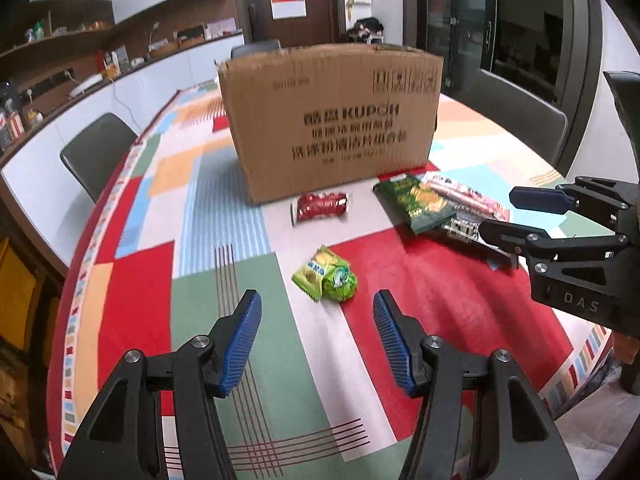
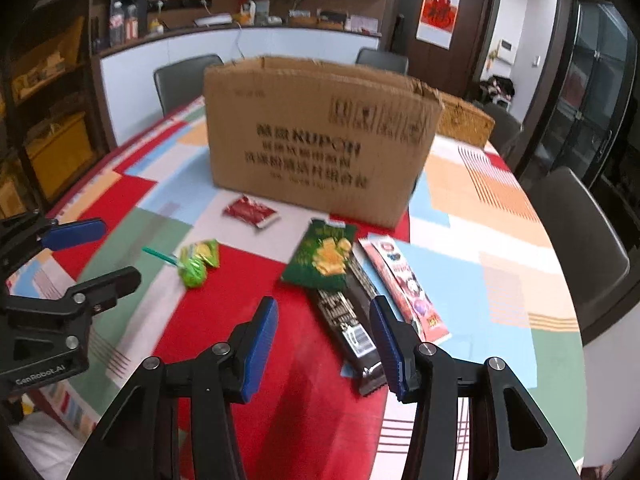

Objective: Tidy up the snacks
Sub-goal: 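Move both tools back to the remaining snacks on the table, then grasp the second green lollipop with the left gripper while the right grasps the dark chocolate bar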

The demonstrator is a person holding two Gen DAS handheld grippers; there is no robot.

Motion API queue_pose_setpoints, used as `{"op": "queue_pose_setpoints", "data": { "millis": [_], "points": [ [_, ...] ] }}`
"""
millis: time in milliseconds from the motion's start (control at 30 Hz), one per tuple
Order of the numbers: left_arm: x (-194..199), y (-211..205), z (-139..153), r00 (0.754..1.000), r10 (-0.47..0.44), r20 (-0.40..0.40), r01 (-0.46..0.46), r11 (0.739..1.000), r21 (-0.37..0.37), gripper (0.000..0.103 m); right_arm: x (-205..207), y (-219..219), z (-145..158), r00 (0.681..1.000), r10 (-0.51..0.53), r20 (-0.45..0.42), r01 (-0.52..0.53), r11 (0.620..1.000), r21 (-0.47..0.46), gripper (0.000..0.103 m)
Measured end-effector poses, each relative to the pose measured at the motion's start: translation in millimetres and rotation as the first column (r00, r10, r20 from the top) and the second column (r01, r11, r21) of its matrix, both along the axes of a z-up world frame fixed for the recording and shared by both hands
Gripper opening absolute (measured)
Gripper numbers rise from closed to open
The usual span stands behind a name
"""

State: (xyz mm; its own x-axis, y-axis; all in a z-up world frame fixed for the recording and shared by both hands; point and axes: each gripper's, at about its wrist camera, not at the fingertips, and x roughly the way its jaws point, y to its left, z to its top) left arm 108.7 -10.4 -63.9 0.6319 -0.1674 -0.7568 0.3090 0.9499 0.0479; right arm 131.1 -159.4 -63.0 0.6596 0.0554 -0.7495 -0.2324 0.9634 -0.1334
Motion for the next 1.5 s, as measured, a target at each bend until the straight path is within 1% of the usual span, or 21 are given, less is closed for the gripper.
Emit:
{"op": "queue_pose_setpoints", "data": {
  "millis": [67,133,167,333,467,533,833,967,1100,1267,1333,1500],
  "points": [
    [3.7,-1.4,-5.6,1.0,-0.003,-0.013,0.003,1.0,0.01,0.056,5.8,-1.4,-6.4,1.0,-0.005,-0.022,0.005,1.0,-0.017,0.049],
    [6.6,-3.4,-10.5,1.0,-0.012,-0.021,0.013,1.0,0.019,0.048,10.5,-2.6,-11.7,0.999,-0.008,-0.041,0.007,1.0,-0.025,0.049],
    [8.0,-4.9,-14.3,0.999,-0.02,-0.026,0.021,0.999,0.028,0.047,12.4,-2.5,-13.7,0.999,-0.006,-0.049,0.005,1.0,-0.029,0.049],
    [11.2,-11.2,-27.7,0.998,-0.053,-0.046,0.055,0.997,0.048,0.046,15.6,-2.6,-21.6,0.999,-0.002,-0.054,-0.002,0.998,-0.061,0.049],
    [15.1,-15.9,-35.7,0.997,-0.061,-0.046,0.064,0.996,0.063,0.046,19.4,-4.6,-26.9,0.998,-0.003,-0.056,-0.001,0.997,-0.075,0.049],
    [18.0,-18.1,-38.2,0.997,-0.066,-0.045,0.069,0.995,0.069,0.042,21.8,-5.5,-30.0,0.998,-0.003,-0.062,-0.002,0.997,-0.083,0.049],
    [29.0,-30.2,-44.4,0.996,-0.09,-0.026,0.093,0.99,0.11,0.036,29.5,-9.4,-39.9,0.997,0.009,-0.082,-0.018,0.994,-0.108,0.049],
    [32.8,-33.9,-44.5,0.995,-0.095,-0.022,0.096,0.99,0.103,0.035,32.3,-11.3,-42.1,0.996,0.022,-0.083,-0.03,0.995,-0.099,0.049],
    [35.8,-37.5,-45.8,0.995,-0.099,-0.025,0.101,0.99,0.099,0.031,35.2,-12.1,-45.7,0.995,0.041,-0.089,-0.05,0.994,-0.095,0.049],
    [39.1,-40.0,-48.4,0.994,-0.102,-0.03,0.104,0.99,0.099,0.031,40.3,-14.4,-52.0,0.994,0.051,-0.101,-0.059,0.995,-0.079,0.049],
    [40.5,-39.5,-49.6,0.994,-0.099,-0.037,0.102,0.99,0.093,0.031,41.0,-13.2,-53.0,0.994,0.059,-0.092,-0.067,0.994,-0.086,0.05],
    [44.1,-39.3,-51.3,0.994,-0.094,-0.046,0.098,0.992,0.079,0.031,44.6,-7.5,-57.4,0.992,0.092,-0.081,-0.101,0.987,-0.121,0.057]
  ]
}}
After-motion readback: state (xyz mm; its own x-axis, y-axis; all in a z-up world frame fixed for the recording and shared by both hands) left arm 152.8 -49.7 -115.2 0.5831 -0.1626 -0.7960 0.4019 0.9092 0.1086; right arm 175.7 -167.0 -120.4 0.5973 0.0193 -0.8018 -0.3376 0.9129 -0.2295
